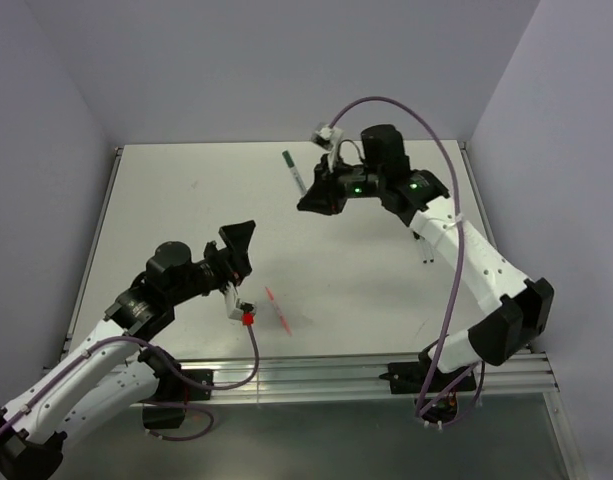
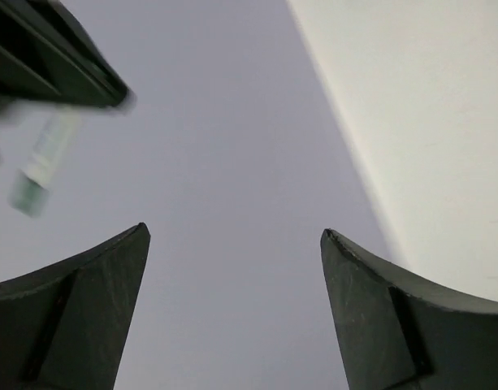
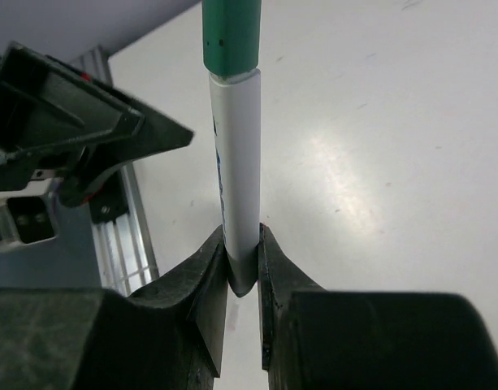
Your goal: Insert the pens into the pen caps
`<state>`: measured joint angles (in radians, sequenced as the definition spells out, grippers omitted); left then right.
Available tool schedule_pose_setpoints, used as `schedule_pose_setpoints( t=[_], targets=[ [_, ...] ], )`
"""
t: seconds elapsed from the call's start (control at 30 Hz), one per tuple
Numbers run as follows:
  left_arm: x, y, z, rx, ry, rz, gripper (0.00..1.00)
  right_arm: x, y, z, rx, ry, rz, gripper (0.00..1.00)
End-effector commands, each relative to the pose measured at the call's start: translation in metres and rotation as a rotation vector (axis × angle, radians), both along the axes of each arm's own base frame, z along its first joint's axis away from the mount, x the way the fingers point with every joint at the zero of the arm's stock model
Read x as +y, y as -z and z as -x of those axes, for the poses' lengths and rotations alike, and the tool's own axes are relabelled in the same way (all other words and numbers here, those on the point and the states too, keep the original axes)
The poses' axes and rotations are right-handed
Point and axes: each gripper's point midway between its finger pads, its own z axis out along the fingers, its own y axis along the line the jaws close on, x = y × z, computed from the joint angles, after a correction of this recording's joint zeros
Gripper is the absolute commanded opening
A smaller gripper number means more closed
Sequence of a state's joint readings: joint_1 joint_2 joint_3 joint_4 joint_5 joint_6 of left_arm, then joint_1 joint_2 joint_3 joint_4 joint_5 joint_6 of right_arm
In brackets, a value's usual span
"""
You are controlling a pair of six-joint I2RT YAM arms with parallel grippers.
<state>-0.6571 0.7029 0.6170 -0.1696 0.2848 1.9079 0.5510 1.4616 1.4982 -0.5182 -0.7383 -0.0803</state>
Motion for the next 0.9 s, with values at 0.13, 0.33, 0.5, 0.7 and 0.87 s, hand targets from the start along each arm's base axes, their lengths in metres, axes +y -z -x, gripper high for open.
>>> schedule_pose_setpoints(
  t=[0.13,0.33,0.5,0.7,0.87],
  targets=[
    [0.014,-0.052,-0.021,0.774,-0.404,0.566,0.9,-0.04,-0.051,0.004,-0.127,0.065,-0.114,0.0],
    [0.001,-0.113,-0.054,1.416,-0.403,1.091,0.86,-0.045,-0.05,0.011,-0.089,0.07,-0.13,0.0],
    [-0.009,-0.177,-0.053,1.719,-0.141,1.306,0.86,-0.037,-0.041,0.02,-0.022,-0.004,-0.147,0.0],
    [-0.006,-0.211,-0.05,1.96,0.111,1.389,0.81,-0.027,-0.035,0.025,0.052,-0.034,-0.177,0.0],
    [-0.004,-0.205,-0.046,1.98,0.177,1.364,0.74,-0.009,-0.032,0.029,0.085,-0.066,-0.171,0.0]
  ],
)
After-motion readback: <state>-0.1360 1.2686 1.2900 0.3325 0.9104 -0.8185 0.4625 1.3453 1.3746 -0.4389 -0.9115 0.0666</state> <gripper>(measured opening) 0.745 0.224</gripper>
